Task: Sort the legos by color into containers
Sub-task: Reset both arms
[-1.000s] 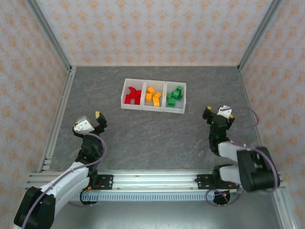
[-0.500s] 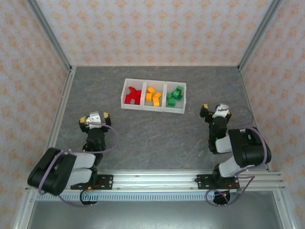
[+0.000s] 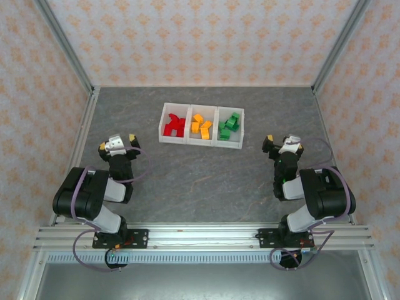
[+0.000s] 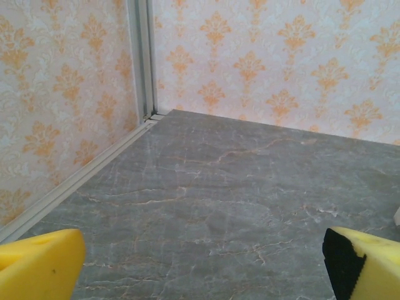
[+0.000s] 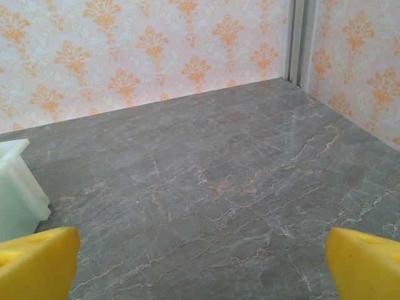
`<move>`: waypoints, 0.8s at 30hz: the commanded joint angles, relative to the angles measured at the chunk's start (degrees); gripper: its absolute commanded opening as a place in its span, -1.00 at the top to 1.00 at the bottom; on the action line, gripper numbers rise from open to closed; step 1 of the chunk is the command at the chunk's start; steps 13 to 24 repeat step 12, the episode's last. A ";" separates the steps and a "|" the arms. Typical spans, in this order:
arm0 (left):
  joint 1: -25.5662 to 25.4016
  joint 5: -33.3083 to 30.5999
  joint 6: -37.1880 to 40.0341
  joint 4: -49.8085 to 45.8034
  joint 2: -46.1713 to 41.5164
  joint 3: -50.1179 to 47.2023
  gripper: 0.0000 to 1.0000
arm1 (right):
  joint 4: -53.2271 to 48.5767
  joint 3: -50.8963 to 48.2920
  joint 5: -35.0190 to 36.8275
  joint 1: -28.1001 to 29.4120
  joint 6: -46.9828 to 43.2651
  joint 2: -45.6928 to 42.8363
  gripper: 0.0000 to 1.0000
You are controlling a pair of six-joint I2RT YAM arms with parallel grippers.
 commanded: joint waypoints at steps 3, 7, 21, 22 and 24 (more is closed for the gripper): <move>-0.73 -1.38 -1.38 2.22 0.35 0.51 -0.99 | 0.27 0.91 0.74 -0.32 0.60 -0.37 -1.00; -0.74 -1.37 -1.35 1.12 0.38 0.81 -0.99 | -0.55 1.59 0.40 -0.41 0.70 -0.01 -1.00; -0.79 -1.42 -1.40 0.78 0.32 0.79 -0.99 | -0.20 1.20 0.14 -0.54 0.70 -0.34 -1.00; -0.79 -1.42 -1.40 0.78 0.32 0.79 -0.99 | -0.20 1.20 0.14 -0.54 0.70 -0.34 -1.00; -0.79 -1.42 -1.40 0.78 0.32 0.79 -0.99 | -0.20 1.20 0.14 -0.54 0.70 -0.34 -1.00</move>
